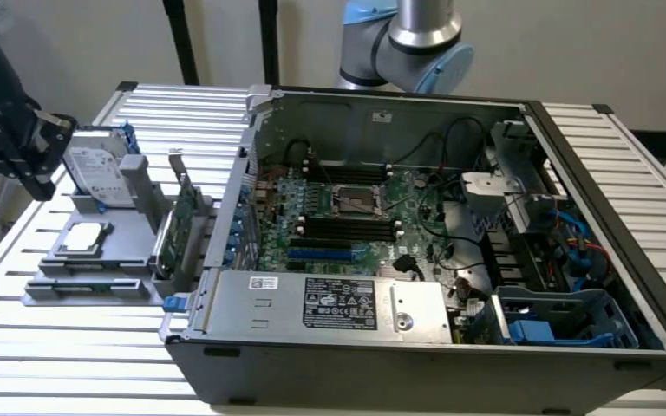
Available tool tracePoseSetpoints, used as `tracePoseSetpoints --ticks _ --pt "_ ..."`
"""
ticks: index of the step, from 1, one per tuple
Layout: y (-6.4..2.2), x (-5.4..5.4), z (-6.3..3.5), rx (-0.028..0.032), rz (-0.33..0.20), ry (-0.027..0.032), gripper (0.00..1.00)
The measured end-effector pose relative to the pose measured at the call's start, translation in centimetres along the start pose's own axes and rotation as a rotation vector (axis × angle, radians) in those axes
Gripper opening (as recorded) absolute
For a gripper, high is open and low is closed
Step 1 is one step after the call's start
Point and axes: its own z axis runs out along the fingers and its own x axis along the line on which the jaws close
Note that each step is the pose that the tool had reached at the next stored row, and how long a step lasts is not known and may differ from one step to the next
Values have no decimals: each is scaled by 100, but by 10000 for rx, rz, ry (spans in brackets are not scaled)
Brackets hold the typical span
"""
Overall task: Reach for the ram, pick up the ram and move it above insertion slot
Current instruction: 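Reach for the ram, then pick up the ram and move it above insertion slot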
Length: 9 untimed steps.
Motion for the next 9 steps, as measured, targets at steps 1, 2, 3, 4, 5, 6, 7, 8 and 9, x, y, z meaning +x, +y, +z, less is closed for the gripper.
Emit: tracePoseSetpoints --ticks 1,2,3,4,5,6,7,8,9 --pt "0 0 1 0 -198 7 11" --pt "0 0 1 0 -377 14 11" --pt "0 0 2 0 -557 20 11" --pt "0 0 2 1 -736 27 11" --pt "0 0 3 1 -916 34 11" --pt "0 0 3 2 -1096 41 11" --pt "0 0 4 1 -1275 47 11" --pt "0 0 4 2 -1456 55 11" --pt "-1 0 5 3 -1652 62 11"
